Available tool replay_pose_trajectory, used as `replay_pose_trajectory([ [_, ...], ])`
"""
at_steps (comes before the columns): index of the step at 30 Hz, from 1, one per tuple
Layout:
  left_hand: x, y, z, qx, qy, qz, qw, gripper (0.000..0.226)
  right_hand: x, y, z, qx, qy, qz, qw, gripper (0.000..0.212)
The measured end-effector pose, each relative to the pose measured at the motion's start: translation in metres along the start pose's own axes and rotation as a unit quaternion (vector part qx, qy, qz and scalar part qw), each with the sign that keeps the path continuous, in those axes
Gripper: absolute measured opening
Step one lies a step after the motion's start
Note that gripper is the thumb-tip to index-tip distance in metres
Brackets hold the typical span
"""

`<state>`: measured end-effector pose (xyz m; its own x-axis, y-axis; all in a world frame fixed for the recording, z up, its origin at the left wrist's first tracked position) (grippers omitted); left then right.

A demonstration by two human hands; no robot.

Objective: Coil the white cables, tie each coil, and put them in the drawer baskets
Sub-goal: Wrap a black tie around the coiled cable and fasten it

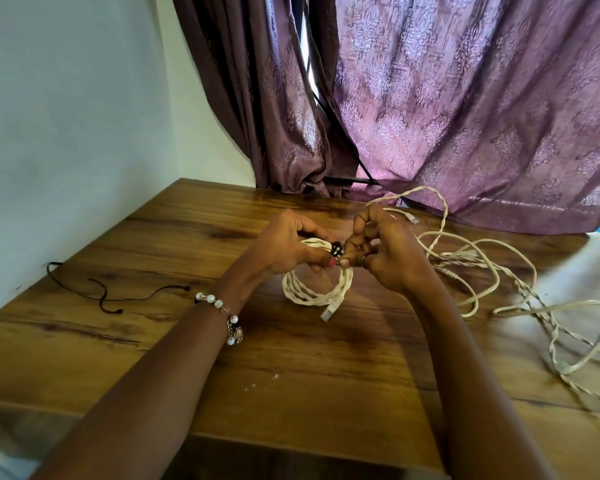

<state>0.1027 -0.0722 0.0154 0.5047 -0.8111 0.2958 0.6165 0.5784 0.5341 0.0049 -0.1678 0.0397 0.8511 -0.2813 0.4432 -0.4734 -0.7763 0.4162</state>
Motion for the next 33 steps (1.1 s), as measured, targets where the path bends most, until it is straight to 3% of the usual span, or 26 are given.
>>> replay_pose_trajectory([
  [7,0.001,-0.002,0.000,-0.003,-0.018,-0.018,1.000,0.033,0.002,-0.002,0.008,-0.045,-0.017,0.018,0.999,0.050],
  [10,0.001,-0.003,-0.001,-0.005,-0.028,-0.027,0.999,0.033,0.004,-0.002,0.008,-0.035,-0.009,0.027,0.999,0.043],
  [13,0.002,-0.003,-0.002,-0.001,-0.033,-0.032,0.999,0.034,0.004,-0.004,0.007,-0.112,0.015,0.033,0.993,0.028],
  [21,0.003,0.000,-0.004,0.007,-0.043,-0.022,0.999,0.035,-0.002,-0.006,0.001,-0.060,0.099,0.024,0.993,0.046],
  [25,0.002,-0.001,-0.004,0.001,-0.039,-0.013,0.999,0.033,-0.002,-0.004,0.001,-0.053,0.095,0.030,0.994,0.052],
  [29,0.003,-0.002,-0.007,0.012,-0.043,-0.008,0.999,0.039,0.000,-0.002,0.001,-0.066,0.099,0.023,0.993,0.040],
  [33,0.004,-0.001,-0.011,-0.016,-0.029,0.001,0.999,0.045,0.001,0.001,0.008,-0.072,0.101,0.053,0.991,0.045],
])
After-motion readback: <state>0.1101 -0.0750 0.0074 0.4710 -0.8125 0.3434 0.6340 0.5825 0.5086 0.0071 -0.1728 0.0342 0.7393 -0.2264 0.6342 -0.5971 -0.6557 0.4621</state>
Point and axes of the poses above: each hand's wrist, its own x-axis towards the middle knuckle, its own y-axis out of the back of the hand, z = x × y, the point moved 7 cm from there along x, towards the middle knuckle, and after that the axes turned 14 degrees about x, right-handed, at the moved point
